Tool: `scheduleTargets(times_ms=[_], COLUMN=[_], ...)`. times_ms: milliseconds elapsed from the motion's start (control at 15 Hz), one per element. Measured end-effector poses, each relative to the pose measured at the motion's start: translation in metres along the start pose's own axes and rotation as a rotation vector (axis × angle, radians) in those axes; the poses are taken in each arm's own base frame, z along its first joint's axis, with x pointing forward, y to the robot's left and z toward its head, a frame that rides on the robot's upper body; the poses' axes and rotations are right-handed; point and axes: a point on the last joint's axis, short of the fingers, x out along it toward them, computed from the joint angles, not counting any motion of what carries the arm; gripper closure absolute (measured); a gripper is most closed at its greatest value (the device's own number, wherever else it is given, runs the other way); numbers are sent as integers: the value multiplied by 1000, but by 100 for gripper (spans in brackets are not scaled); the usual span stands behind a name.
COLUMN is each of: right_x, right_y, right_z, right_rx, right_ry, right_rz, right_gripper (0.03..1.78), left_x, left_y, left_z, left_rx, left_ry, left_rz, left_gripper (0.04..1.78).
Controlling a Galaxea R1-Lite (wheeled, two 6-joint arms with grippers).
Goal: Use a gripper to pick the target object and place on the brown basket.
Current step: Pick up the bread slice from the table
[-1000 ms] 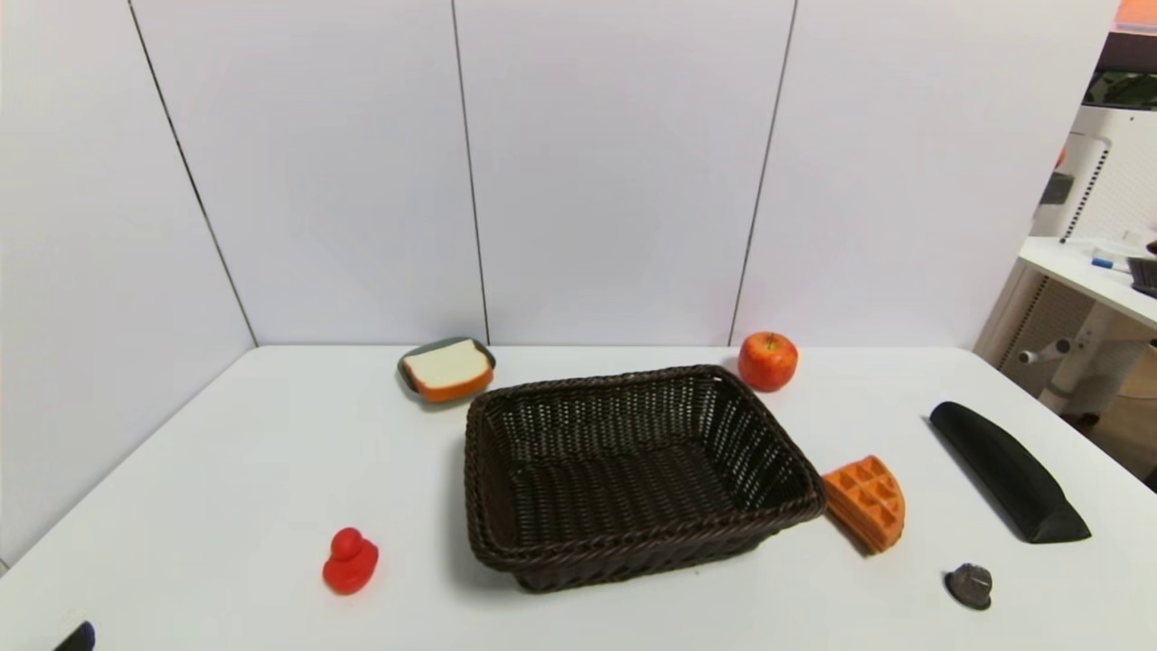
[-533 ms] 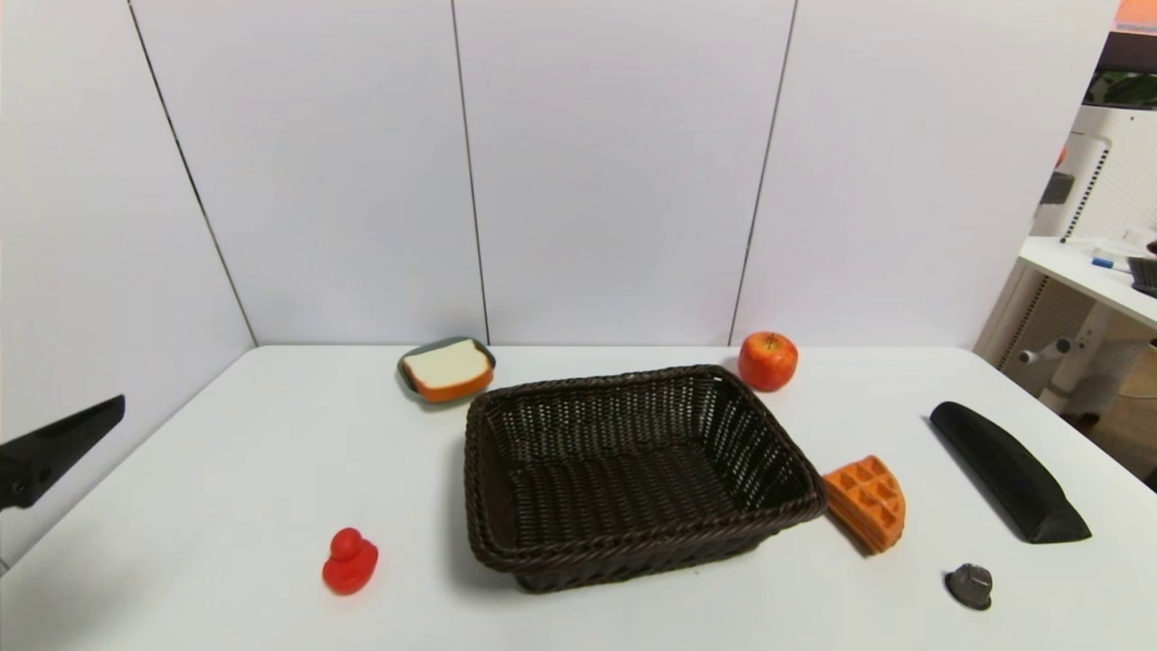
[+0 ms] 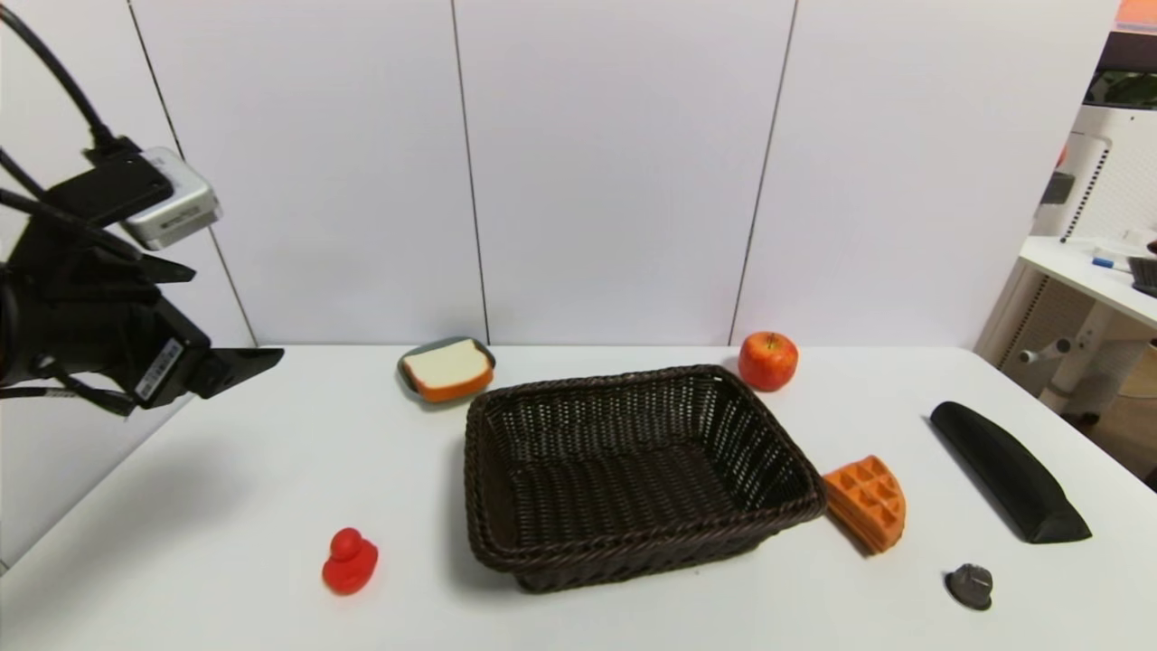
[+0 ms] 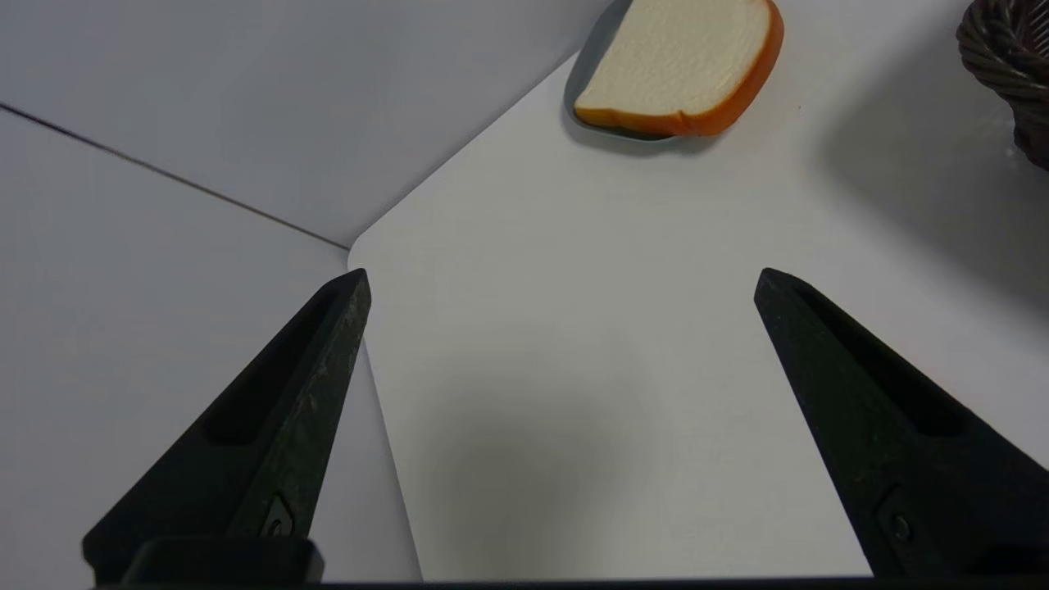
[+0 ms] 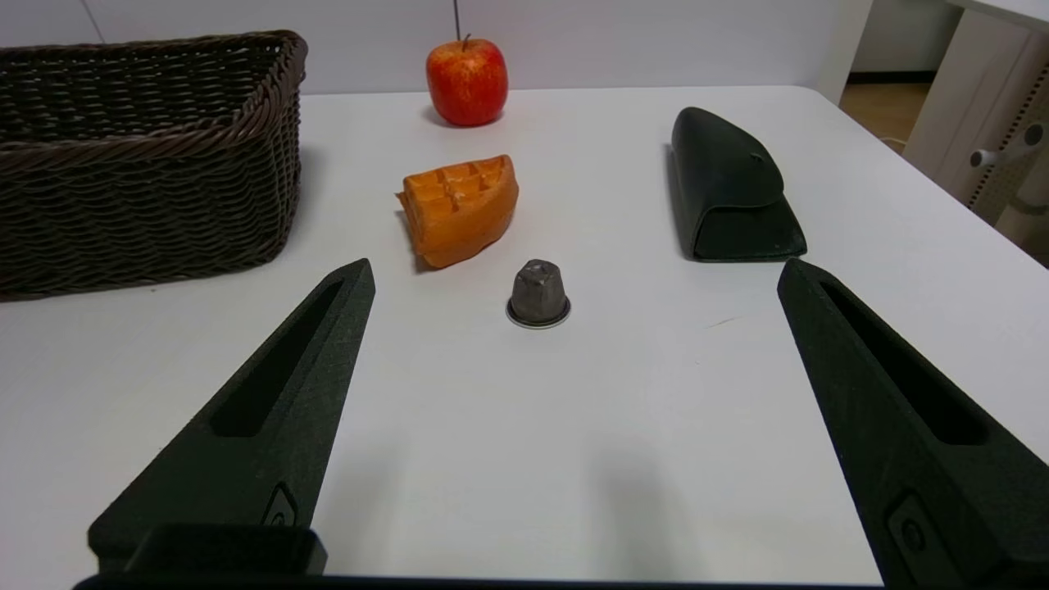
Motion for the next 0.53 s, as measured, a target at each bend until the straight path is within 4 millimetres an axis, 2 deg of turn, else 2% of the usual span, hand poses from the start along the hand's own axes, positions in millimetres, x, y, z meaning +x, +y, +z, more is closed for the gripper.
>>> scheduleTargets(times_ms=[267, 533], right_x=[0, 0], right_y=[0, 0], right_z=[0, 0], right_rx=[0, 0], right_ry=[0, 0], right_rz=[0, 0], right_gripper=[11, 11], left_x=[58, 118], left_y=[6, 3], left_z=[19, 23], left_rx=[40, 65], left_ry=[51, 94], left_rz=[-60, -178], left_gripper=[13, 13])
